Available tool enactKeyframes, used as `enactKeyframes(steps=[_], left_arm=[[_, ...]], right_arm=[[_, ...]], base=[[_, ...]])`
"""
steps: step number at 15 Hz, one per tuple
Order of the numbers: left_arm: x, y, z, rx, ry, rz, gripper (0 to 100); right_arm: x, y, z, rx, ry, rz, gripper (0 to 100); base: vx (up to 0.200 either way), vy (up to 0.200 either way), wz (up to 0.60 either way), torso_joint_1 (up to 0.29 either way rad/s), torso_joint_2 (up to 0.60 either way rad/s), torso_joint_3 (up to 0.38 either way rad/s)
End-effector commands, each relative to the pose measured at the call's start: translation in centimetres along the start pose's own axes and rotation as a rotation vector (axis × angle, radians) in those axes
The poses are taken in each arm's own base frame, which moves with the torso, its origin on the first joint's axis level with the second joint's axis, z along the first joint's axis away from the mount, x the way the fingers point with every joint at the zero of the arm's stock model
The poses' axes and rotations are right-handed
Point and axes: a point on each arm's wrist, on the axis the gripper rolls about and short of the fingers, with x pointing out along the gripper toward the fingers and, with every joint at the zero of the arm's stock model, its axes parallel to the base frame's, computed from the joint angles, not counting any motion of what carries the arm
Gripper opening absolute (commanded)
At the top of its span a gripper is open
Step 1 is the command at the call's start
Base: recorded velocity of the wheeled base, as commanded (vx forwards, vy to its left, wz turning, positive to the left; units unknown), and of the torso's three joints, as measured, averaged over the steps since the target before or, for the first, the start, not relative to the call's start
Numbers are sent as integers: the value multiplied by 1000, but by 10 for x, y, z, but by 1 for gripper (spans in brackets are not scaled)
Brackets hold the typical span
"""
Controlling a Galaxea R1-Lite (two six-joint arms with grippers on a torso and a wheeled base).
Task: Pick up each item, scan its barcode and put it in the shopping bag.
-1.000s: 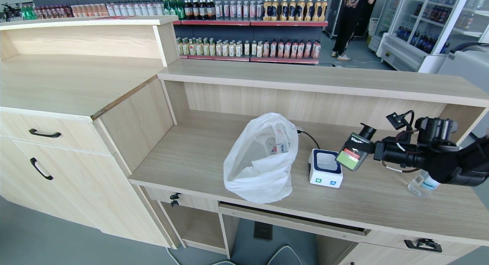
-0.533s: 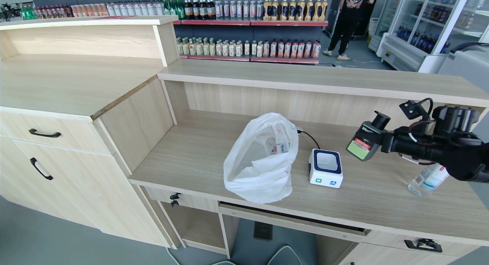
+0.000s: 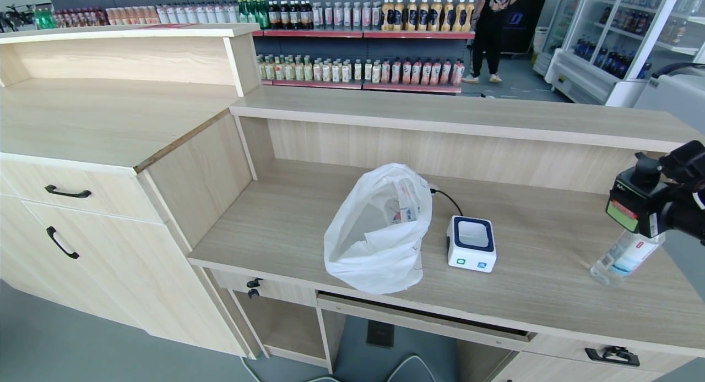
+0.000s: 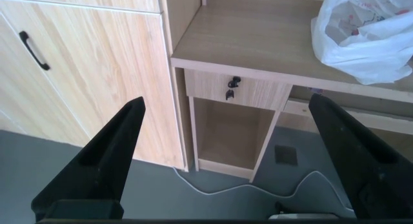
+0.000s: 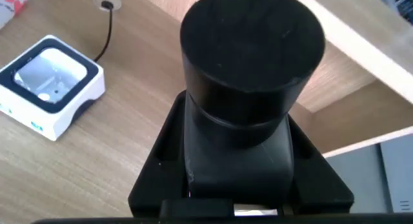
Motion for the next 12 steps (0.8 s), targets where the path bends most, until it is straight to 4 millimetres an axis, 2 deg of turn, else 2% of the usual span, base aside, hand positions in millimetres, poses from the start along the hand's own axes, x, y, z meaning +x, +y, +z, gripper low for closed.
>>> enactKeyframes(steps=[1, 4, 6, 7, 9, 12], left_arm=[[0, 0, 0, 0, 0, 1, 100], [0, 0, 0, 0, 0, 1, 100], [0, 0, 0, 0, 0, 1, 100], [0, 0, 0, 0, 0, 1, 100], [0, 0, 0, 0, 0, 1, 100], [0, 0, 0, 0, 0, 1, 100]], right_arm=[[8, 5, 24, 7, -80, -23, 0], [46, 30, 50, 86, -138, -21, 0], [67, 52, 53, 194, -146, 61, 0], [81, 70, 46, 263, -119, 117, 0], [97, 92, 32, 298, -91, 171, 0], [117, 114, 13, 299, -85, 235, 0]], base=[[0, 0, 600, 2, 2, 7], [0, 0, 600, 2, 6, 1], [0, 0, 0, 0, 0, 0], [0, 0, 0, 0, 0, 0], [0, 0, 0, 0, 0, 0], [0, 0, 0, 0, 0, 0]])
